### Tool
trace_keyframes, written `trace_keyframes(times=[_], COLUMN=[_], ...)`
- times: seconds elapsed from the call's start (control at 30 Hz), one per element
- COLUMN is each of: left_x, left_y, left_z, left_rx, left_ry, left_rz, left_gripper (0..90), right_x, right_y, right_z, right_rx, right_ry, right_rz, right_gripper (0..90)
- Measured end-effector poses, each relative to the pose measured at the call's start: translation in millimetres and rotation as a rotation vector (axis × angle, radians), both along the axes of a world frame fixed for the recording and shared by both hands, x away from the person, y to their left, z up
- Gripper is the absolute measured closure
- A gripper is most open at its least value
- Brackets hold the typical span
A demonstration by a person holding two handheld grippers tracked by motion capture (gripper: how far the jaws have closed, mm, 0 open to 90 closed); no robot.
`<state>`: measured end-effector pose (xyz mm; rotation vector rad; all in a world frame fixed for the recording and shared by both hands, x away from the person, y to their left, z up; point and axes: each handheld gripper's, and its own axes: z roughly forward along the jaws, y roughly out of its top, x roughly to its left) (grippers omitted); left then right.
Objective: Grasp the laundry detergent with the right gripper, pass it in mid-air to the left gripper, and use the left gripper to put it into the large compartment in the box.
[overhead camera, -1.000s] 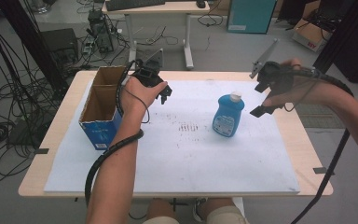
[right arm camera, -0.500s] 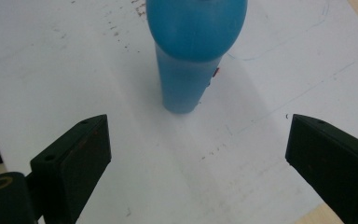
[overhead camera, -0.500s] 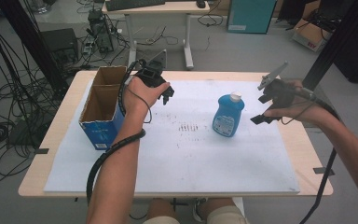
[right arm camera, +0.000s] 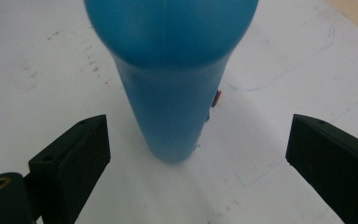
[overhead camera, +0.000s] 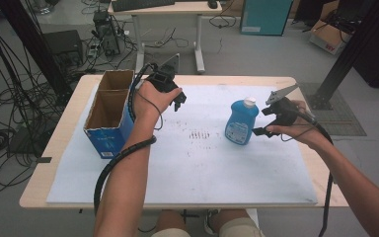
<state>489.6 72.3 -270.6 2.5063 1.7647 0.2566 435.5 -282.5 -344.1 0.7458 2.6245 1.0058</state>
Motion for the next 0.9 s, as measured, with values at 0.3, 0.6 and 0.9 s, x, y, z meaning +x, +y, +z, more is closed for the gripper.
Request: trace_keyframes(times=[0.3,0.6,0.9], left_x=[1.4,0.8,-0.5], left_y=[-0.9,0.0,-0.5], left_z=[-2.6,-3.3,-2.8], left_rx=[0.004,0.007,0.003], left_ry=[0.004,0.002,-0.004], left_rz=[-0.006,-0.008,-0.006], left_gripper=[5.3,5.3,5.3], right_x=[7.9,8.9,10.1], right_y=[10.5,19.4,22.8], right_z=[-27.8,-45.2,-47.3], right_rx=[0.103,0.174,0.211], right_ry=[-0.082,-0.151,-0.178], right_rz=[0.016,0.023,0.031], right_gripper=[4.4,3.4,2.9])
